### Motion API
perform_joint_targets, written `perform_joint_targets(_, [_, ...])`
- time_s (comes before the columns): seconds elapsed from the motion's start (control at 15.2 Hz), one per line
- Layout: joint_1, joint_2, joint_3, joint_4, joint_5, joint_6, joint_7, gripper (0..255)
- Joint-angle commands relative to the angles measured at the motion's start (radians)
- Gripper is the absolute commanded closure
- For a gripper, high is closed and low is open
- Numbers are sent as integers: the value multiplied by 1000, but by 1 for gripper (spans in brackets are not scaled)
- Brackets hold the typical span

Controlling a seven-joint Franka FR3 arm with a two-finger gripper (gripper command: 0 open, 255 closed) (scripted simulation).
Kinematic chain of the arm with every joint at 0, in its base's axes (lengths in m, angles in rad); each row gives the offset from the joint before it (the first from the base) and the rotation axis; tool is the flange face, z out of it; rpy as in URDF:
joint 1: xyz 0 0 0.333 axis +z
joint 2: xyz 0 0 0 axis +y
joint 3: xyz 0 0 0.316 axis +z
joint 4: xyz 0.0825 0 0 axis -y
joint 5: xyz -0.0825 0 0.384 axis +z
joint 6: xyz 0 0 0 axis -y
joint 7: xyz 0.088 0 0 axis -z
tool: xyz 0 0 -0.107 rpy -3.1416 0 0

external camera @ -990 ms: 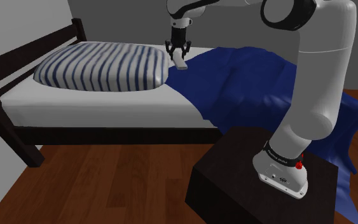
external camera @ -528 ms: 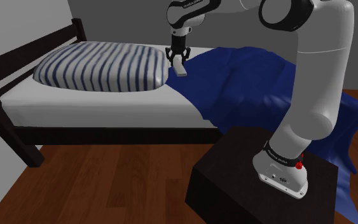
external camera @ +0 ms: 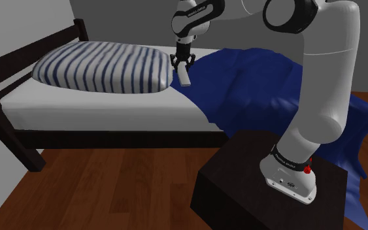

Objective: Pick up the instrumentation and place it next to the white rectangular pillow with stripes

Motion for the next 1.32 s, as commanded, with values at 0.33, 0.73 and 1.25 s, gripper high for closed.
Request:
perform_joint_targets(0.33, [3,37,6,-43,7,67,0,255])
perform_joint_targets(0.73, [3,37,6,-43,6,67,0,255])
perform_joint_targets(1.25, [6,10,2,-14,1,11,4,0])
